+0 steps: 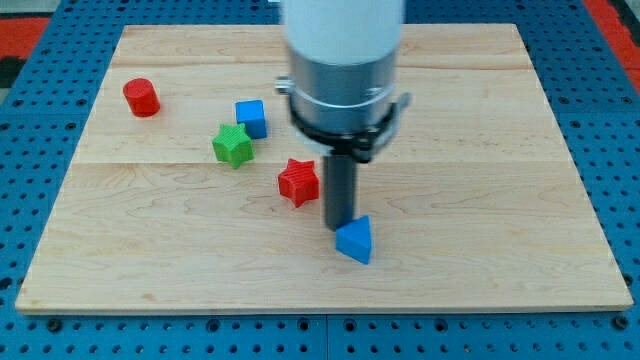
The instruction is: Push red star to the green star
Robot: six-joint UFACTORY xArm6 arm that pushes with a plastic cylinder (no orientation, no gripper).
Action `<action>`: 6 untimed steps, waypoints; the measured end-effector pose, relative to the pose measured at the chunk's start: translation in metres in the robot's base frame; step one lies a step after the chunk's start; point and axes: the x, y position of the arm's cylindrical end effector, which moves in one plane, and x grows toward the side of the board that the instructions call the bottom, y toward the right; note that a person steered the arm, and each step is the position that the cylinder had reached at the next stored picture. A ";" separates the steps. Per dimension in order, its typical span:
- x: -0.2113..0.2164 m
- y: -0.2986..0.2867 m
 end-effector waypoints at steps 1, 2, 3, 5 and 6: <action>-0.026 0.013; -0.033 -0.020; -0.031 -0.070; -0.042 -0.072; -0.046 -0.089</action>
